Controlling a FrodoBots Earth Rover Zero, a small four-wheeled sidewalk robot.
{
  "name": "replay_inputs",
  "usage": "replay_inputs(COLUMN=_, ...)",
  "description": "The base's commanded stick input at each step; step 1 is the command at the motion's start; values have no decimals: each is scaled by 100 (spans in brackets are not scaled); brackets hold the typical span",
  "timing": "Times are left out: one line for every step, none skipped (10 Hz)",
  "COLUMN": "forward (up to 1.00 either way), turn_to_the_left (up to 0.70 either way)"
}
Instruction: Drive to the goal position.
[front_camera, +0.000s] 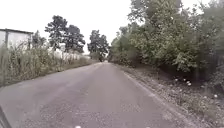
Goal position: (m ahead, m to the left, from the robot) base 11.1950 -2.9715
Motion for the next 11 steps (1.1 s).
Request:
replay_inputs(forward=7, turn_to_the_left=0)
replay_inputs(forward=7, turn_to_the_left=0)
replay_inputs(forward=7, turn_to_the_left=0)
replay_inputs(forward=7, turn_to_the_left=0)
replay_inputs(forward=7, turn_to_the_left=0)
replay_inputs(forward=7, turn_to_the_left=0)
replay_inputs(forward=7, turn_to_the_left=0)
replay_inputs(forward=7, turn_to_the_left=0)
replay_inputs(forward=7, turn_to_the_left=0)
replay_inputs(forward=7, turn_to_the_left=0)
replay_inputs(forward=7, turn_to_the_left=0)
